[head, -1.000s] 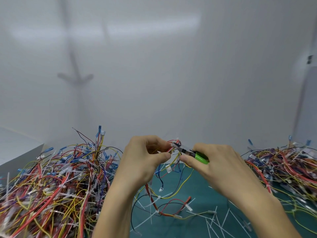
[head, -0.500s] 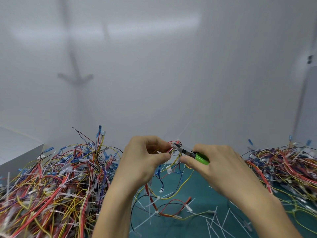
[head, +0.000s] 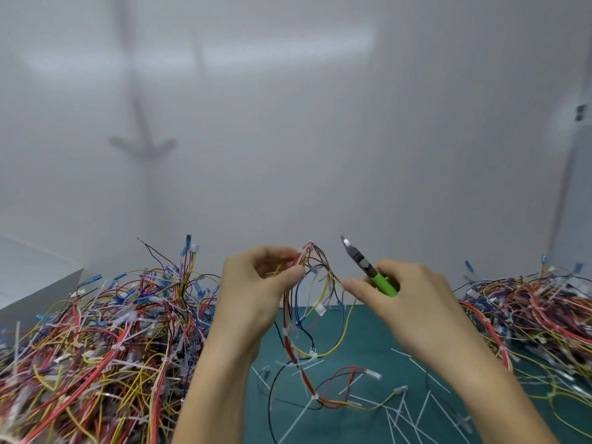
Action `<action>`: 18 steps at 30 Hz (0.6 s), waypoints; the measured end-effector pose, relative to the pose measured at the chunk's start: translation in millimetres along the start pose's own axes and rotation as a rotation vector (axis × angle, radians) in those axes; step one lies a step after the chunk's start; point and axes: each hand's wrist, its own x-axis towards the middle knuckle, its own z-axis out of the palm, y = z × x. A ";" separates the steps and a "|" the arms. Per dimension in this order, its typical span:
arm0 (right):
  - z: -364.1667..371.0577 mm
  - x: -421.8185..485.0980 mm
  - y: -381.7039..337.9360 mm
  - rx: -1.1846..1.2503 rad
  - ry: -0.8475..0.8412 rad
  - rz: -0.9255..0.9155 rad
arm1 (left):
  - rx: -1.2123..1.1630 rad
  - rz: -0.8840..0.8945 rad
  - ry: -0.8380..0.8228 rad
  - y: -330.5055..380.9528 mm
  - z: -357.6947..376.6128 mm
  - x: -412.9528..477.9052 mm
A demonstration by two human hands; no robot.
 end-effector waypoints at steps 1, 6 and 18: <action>-0.3 0.4 0.9 0.019 0.002 0.018 | -0.056 -0.015 0.029 0.0 -0.3 0.3; 1.6 0.2 2.9 0.016 -0.116 0.092 | -0.305 -0.094 0.140 2.1 -2.7 3.1; 11.2 -4.3 -7.0 0.084 -0.174 0.090 | -0.445 -0.110 0.143 6.2 -1.3 2.2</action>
